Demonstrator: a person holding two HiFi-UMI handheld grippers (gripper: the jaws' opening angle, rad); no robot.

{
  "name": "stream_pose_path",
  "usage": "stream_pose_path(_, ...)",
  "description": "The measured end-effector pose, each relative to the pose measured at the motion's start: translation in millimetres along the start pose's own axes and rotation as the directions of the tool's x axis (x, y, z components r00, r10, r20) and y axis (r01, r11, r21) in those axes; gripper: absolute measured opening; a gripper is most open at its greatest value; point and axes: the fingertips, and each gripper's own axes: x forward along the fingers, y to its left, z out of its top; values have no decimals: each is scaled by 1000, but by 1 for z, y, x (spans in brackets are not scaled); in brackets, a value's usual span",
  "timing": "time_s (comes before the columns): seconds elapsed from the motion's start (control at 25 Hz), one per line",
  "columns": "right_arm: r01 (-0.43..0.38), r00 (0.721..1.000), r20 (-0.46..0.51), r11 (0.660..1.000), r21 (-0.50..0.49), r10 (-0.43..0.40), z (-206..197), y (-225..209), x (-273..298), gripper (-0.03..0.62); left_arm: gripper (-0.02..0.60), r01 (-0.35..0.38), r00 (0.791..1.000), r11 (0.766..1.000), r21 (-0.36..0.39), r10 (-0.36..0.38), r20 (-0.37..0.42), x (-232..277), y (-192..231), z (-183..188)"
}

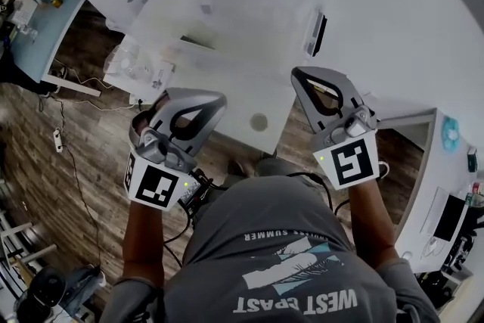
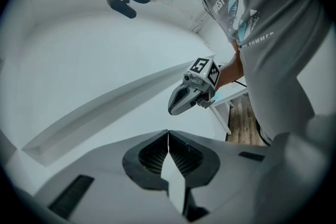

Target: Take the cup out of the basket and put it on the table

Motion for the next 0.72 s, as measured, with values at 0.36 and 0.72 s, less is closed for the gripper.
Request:
stream_pose_path(0.36, -79, 994, 82, 997, 9, 78, -16, -31, 20, 12, 15, -50, 991, 999, -4, 49, -122, 29, 15, -5)
stream_pose_path(0.72, -147, 983, 113, 989, 23, 143, -33, -42, 37, 12, 15, -93, 986, 996, -13, 90, -144, 49, 13, -6)
